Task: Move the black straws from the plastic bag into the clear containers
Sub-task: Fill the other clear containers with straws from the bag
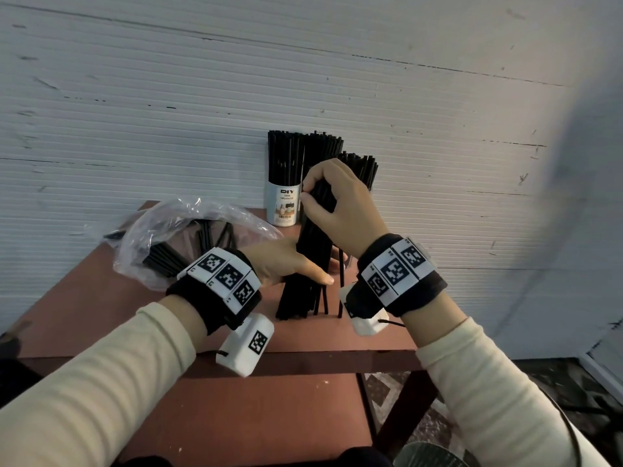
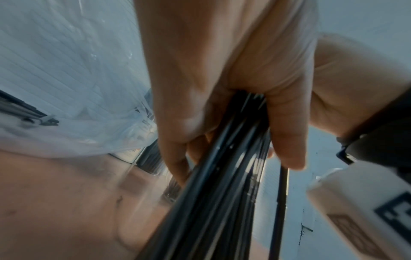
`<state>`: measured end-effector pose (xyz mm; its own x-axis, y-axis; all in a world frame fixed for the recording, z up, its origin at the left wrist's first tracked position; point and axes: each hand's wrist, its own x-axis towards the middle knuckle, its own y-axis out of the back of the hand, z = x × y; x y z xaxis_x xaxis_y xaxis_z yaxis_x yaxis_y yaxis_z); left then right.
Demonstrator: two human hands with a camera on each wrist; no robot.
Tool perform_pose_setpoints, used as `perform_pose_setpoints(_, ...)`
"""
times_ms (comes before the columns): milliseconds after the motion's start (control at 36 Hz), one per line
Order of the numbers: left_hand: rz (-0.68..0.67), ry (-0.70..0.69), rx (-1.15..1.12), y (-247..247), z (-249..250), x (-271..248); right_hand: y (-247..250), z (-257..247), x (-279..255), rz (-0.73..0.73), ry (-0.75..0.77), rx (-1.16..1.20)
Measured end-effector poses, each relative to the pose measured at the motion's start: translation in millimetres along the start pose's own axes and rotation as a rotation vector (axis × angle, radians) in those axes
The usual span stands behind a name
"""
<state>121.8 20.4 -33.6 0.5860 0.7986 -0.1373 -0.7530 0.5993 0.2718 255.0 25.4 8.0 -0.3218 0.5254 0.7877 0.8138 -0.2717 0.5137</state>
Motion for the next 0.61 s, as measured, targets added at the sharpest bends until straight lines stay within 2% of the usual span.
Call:
perform_pose_setpoints(222, 0.060, -0.076, -0.045, -6.8, 1.3, 1.6, -5.5, 1.1, 4.0, 0.015, -0.021, 0.032)
perform_pose_setpoints(333, 0.085, -0.037, -0.065, -4.8, -0.5, 2.9, -4.8, 1.3, 4.9, -0.002, -0.009, 0.025)
perform_pose_setpoints(528, 0.187, -0.054, 0.021, 2.7, -2.2, 9.1, 2.1, 2.3, 6.9, 0.015, 0.007, 0.011)
perform_pose_setpoints(611, 0.196, -0.020, -0.003, 4.5, -7.9, 10.4, -1.7, 6.2, 4.4, -0.038, -0.019, -0.034)
